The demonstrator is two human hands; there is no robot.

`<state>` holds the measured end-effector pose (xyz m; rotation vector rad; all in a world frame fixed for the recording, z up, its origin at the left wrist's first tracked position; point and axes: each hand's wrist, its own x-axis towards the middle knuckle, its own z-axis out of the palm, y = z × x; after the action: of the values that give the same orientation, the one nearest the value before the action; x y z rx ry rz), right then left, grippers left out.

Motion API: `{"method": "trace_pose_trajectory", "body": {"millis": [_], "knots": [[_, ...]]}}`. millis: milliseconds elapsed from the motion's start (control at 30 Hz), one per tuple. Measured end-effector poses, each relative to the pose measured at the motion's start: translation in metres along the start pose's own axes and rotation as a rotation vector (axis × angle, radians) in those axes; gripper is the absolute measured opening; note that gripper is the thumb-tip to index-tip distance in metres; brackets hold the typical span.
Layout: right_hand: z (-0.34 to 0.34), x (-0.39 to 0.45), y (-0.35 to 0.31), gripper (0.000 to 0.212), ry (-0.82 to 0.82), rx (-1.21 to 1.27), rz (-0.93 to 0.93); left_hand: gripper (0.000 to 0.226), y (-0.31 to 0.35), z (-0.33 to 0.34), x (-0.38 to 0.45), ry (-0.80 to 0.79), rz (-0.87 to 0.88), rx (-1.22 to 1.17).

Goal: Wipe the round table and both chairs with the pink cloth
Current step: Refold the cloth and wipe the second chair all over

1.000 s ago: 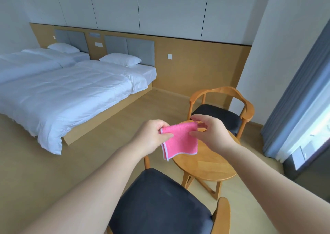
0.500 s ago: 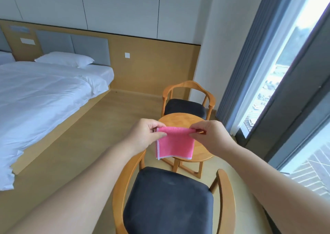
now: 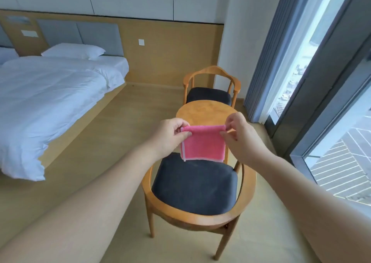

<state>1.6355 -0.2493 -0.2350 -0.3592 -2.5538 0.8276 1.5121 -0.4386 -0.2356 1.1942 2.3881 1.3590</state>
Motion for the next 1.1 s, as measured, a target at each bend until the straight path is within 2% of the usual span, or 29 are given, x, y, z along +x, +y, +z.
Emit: {"method": "trace_pose_trajectory", "body": {"millis": [100,200,300,433,600,733,800,900,1033,1100], "knots": [[0.013,-0.046,0.01,0.029,0.068,0.078,0.027,0.007,0.0,0.025,-0.044,-0.019,-0.075,-0.091],[0.03,-0.082,0.007,0.034,0.025,0.111,0.037,0.016,-0.009,0.037,-0.089,-0.023,-0.122,-0.071],[0.048,-0.112,-0.002,0.024,-0.043,0.053,-0.047,0.022,-0.025,0.038,-0.121,-0.028,-0.137,0.019],[0.073,-0.145,-0.002,0.018,-0.019,0.028,-0.054,0.028,-0.049,0.04,-0.142,-0.056,-0.081,0.061],[0.143,-0.19,0.02,0.016,0.123,0.05,0.077,0.033,-0.111,0.077,-0.162,-0.136,-0.022,0.078],[0.231,-0.23,0.061,0.028,0.252,-0.006,0.099,0.03,-0.179,0.12,-0.191,-0.134,-0.015,0.025],[0.273,-0.247,0.085,0.028,0.299,-0.043,0.102,0.029,-0.214,0.142,-0.207,-0.086,-0.022,0.02],[0.326,-0.262,0.123,0.027,0.365,-0.117,-0.019,0.028,-0.258,0.173,-0.221,0.058,-0.021,0.021],[0.372,-0.264,0.17,0.036,0.459,-0.202,-0.174,0.028,-0.302,0.213,-0.226,0.232,0.118,0.05],[0.384,-0.261,0.186,0.037,0.538,-0.322,-0.316,0.025,-0.317,0.23,-0.225,0.299,0.219,0.072]]}}
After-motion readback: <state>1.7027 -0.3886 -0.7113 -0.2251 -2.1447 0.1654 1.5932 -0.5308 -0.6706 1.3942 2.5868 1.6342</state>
